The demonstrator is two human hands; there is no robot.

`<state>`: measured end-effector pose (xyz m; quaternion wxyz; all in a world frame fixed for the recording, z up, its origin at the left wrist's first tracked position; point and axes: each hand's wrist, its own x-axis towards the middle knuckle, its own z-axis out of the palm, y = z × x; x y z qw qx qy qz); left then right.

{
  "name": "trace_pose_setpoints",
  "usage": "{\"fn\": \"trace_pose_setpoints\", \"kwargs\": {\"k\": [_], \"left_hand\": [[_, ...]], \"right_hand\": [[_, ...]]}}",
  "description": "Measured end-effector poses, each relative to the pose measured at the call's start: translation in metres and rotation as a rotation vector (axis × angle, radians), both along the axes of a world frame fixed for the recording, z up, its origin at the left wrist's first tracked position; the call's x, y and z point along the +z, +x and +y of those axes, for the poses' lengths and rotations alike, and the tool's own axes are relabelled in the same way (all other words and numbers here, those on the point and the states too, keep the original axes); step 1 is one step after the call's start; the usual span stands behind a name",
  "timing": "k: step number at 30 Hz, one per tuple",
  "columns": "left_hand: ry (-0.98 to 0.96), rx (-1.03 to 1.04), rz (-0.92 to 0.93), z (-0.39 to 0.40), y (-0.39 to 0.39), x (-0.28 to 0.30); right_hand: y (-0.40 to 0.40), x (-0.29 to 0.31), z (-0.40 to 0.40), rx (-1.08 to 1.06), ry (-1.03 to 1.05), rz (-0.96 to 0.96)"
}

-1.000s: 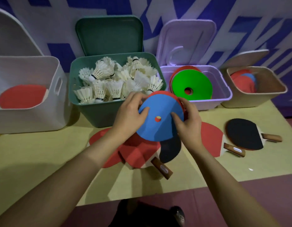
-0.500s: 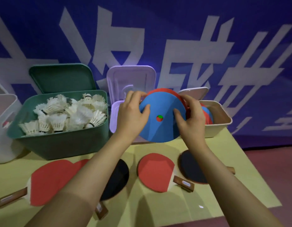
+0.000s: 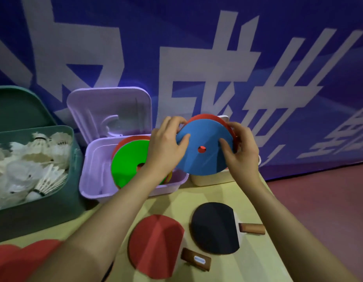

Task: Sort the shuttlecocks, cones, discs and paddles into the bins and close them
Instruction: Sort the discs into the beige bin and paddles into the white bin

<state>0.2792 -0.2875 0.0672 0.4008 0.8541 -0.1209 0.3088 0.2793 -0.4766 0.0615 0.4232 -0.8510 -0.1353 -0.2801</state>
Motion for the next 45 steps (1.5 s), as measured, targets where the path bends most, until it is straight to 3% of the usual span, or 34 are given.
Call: {"fn": "trace_pose_setpoints", "kwargs": {"k": [6, 11, 14, 18, 20, 28, 32, 35, 37, 39, 42, 45], "left_hand": [[0.033, -0.062, 0.014, -0.036, 0.042, -0.022], [0.155, 0.015, 0.030, -0.072, 0.078, -0.066], [0.220, 0.098, 0.174, -0.094, 0.091, -0.093], [0.555, 0.179, 0.472, -0.115, 0.102, -0.120], [0.637, 0.191, 0.521, -0.121, 0.103, -0.124], [0.587, 0.190, 0.478, -0.124, 0.067, -0.086], [0.523, 0.177, 0.526, -0.123, 0.034, -0.079], [0.478, 0.166, 0.530, -0.129, 0.007, -0.088], [0.450, 0.157, 0.553, -0.130, -0.015, -0.106], [0.457, 0.138, 0.629, -0.131, -0.039, -0.129], [0.580, 0.120, 0.890, -0.130, -0.068, -0.161], [0.673, 0.090, 1.157, -0.129, -0.089, -0.184]], "right_hand": [[0.052, -0.022, -0.045, -0.019, -0.093, 0.008], [0.091, -0.056, -0.082, 0.013, -0.148, -0.012], [0.115, -0.083, -0.104, 0.086, -0.182, 0.122], [0.138, -0.117, -0.124, 0.056, -0.413, 0.378], [0.138, -0.124, -0.127, 0.114, -0.467, 0.431], [0.106, -0.107, -0.133, 0.336, -0.413, 0.198], [0.074, -0.107, -0.137, 0.351, -0.345, 0.164], [0.047, -0.126, -0.139, 0.377, -0.408, 0.176], [0.027, -0.142, -0.143, 0.436, -0.477, 0.264], [0.008, -0.158, -0.149, 0.519, -0.594, 0.500], [-0.019, -0.179, -0.153, 0.622, -0.829, 0.888], [-0.038, -0.194, -0.152, 0.630, -0.866, 0.976]]}}
